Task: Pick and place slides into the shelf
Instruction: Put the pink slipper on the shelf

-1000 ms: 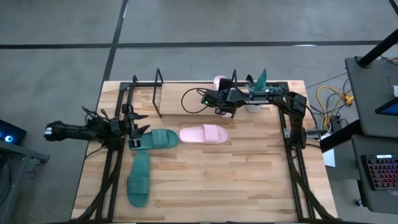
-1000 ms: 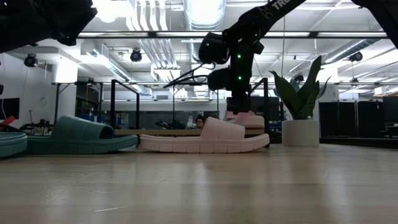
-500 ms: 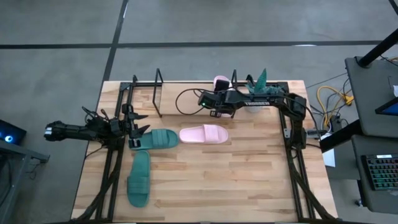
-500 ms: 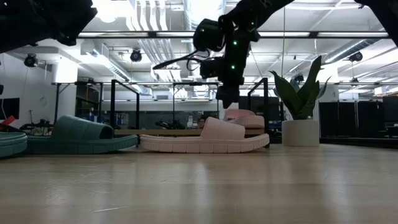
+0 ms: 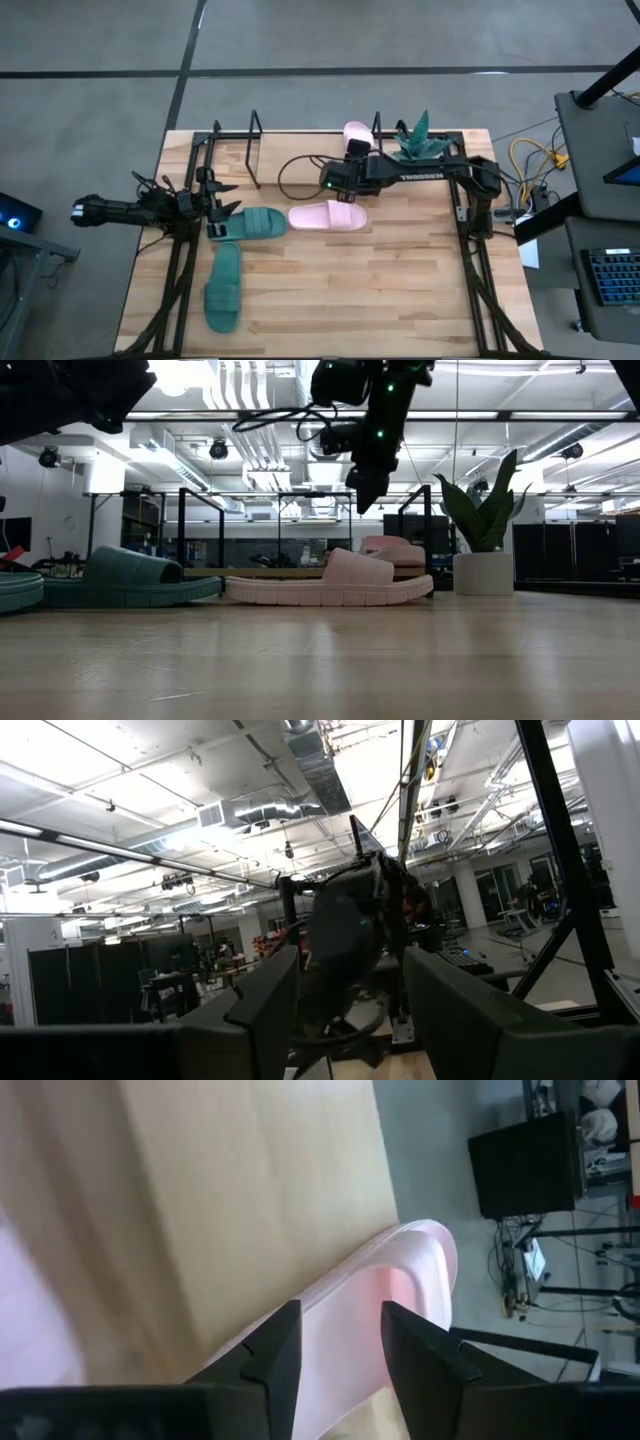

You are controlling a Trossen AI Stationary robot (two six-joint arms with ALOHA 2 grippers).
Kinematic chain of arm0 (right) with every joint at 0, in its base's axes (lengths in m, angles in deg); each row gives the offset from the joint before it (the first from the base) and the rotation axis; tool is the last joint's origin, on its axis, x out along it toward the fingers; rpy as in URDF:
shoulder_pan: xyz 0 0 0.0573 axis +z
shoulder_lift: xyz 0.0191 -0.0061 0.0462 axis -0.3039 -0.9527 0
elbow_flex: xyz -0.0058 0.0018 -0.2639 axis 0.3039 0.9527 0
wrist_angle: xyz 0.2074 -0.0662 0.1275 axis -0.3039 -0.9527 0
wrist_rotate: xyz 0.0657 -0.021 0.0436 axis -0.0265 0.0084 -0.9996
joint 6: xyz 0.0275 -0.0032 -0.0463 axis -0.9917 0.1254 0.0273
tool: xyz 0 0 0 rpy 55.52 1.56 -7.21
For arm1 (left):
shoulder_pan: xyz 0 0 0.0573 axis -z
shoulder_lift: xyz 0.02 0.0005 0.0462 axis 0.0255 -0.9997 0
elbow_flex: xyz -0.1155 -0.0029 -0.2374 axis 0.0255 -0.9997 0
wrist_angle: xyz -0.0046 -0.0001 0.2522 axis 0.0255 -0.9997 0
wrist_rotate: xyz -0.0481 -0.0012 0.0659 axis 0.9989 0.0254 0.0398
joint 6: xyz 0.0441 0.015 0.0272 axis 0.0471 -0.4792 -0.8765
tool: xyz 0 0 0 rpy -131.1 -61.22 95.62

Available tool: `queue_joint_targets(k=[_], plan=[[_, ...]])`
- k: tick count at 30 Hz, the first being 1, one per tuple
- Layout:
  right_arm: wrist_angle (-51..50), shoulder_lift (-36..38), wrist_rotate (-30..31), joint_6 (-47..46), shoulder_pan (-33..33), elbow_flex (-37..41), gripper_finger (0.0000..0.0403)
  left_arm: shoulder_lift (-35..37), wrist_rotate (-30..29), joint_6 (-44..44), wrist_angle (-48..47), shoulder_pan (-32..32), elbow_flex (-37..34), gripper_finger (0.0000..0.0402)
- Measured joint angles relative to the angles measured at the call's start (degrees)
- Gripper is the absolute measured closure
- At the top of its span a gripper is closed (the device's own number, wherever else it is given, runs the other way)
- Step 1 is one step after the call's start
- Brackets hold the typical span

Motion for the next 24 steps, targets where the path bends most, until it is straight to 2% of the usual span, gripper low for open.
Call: queue_joint_targets(k=[8, 18, 24], plan=[[-2.1, 0.8, 0.0, -1.7, 7.0, 0.4, 0.0284, 0.0, 0.0, 0.0, -0.1, 0.0, 0.0, 0.0233], [-3.3, 0.8, 0.1, 5.8, 19.7, 0.7, 0.0298, 0.0, 0.0, 0.0, -0.1, 0.0, 0.0, 0.0233], [-3.2, 0.8, 0.3, 3.3, 25.3, 1.5, 0.0308, 0.0, 0.0, 0.0, -0.1, 0.0, -0.1, 0.0233]])
